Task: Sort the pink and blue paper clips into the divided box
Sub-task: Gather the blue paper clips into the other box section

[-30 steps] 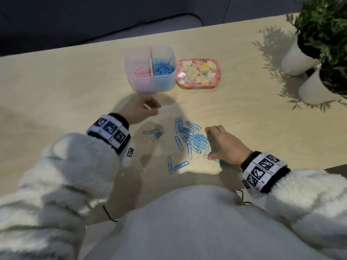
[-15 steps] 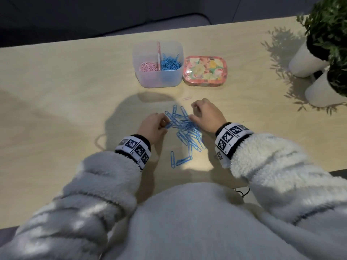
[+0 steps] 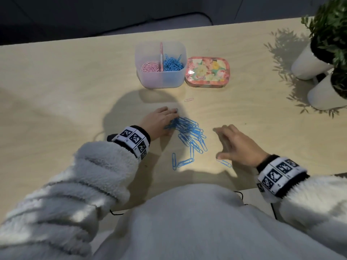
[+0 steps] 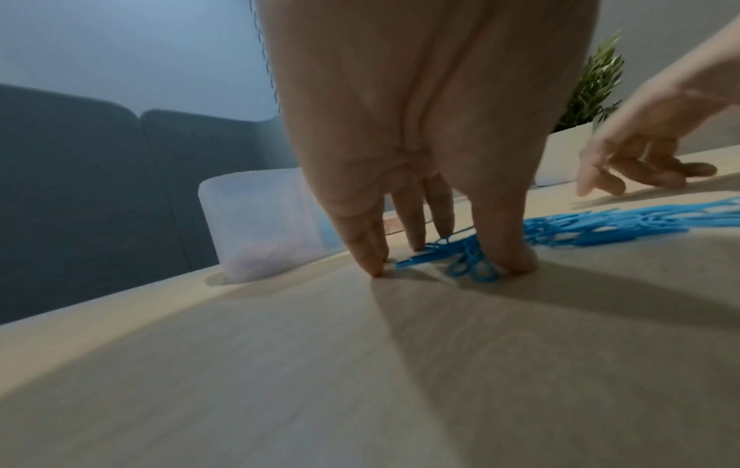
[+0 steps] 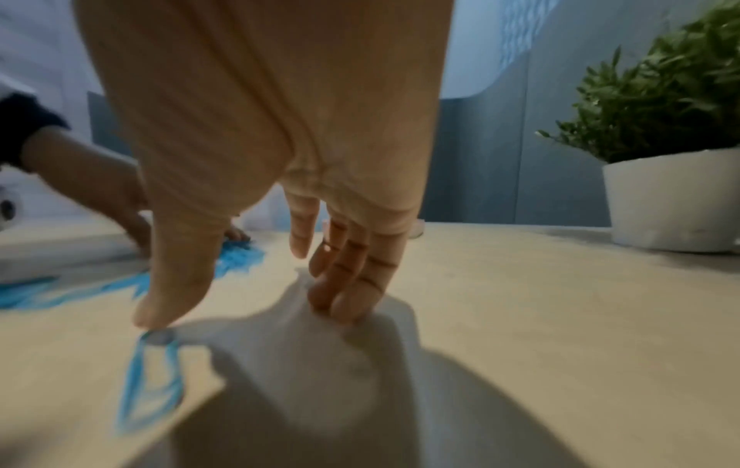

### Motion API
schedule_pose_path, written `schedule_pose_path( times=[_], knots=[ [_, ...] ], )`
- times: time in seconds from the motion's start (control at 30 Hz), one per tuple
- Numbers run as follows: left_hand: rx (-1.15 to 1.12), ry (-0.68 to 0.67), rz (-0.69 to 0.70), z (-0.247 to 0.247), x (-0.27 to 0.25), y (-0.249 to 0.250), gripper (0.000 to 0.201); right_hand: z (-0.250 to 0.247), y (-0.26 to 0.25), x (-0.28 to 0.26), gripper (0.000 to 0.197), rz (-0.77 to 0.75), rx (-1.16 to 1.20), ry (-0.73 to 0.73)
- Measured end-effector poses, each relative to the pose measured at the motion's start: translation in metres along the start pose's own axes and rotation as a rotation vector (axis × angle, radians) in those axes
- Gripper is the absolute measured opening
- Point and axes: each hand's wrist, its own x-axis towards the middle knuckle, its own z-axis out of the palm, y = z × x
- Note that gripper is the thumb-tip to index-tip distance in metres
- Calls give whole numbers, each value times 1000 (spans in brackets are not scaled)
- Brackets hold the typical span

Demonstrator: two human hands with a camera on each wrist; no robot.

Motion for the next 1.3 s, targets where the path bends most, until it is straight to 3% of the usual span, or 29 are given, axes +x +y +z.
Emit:
schedule_pose_path(
  times=[0.07,0.23,0.33,0.43,0.63,0.8,1.0,1.3],
  knots=[
    [-70,63,13,4,-3,3,51,14,1,-3,79,-6,31,4],
    [-135,142,48,11,-9,17,42,32,-22,25,51,38,188,262],
    [-165,160,12,10,-10,20,57,29,-40,45,64,89,195,253],
    [-110,97,-47,8,-8,24,73,25,-58,59,76,74,24,174],
    [-73,118,-76,4,-2,27,33,32,-76,71,37,10,18,210],
    [-37,109,-93,2,-2,23,26,27,-76,74,19,-47,-11,190],
    [-270,147,-213,-6,-3,16,25,3,-72,75,13,-86,-50,157],
    [-450,138,-328,-9,-4,11,23,-104,-120,142,12,-49,179,432]
  ],
)
